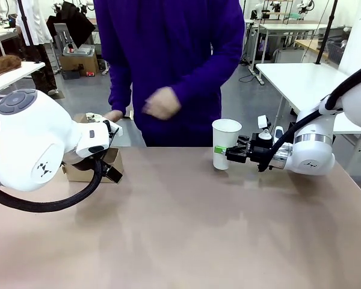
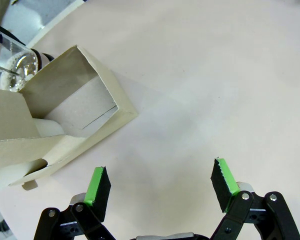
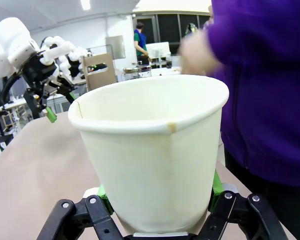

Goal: Pour a drink into a cup and package it in a carrier.
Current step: When a person places the Paper Cup Lid on the 600 ml Paper Cup , lift the 600 ml Paper Cup.

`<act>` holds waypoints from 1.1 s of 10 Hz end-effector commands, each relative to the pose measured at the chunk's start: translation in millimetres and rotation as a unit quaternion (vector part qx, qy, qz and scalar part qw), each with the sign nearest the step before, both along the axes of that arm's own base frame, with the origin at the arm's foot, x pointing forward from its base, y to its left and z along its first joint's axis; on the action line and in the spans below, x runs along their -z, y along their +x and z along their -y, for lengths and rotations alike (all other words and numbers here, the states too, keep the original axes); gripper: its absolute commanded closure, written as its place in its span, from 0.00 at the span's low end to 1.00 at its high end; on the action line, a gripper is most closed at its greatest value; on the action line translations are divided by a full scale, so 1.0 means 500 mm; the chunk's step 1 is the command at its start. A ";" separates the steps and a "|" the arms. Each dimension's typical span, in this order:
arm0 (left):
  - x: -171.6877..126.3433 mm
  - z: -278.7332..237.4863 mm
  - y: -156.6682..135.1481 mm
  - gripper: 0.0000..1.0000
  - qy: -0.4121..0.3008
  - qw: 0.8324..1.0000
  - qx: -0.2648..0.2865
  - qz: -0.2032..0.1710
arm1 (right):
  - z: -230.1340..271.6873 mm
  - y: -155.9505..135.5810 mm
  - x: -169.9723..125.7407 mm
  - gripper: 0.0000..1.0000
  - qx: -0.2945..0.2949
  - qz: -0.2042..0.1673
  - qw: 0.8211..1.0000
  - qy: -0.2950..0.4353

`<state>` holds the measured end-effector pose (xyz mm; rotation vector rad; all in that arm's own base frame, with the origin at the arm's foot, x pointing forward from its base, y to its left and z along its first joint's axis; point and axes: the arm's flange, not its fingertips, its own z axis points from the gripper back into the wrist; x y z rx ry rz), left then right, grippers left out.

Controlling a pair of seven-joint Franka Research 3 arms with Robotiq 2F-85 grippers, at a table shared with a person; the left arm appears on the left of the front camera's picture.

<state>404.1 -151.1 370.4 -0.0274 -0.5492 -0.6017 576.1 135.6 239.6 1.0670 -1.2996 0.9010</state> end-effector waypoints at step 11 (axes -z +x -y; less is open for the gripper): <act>-0.001 0.000 -0.001 0.00 -0.001 1.000 0.000 0.000 | -0.004 0.001 -0.006 0.19 -0.001 0.003 1.000 -0.002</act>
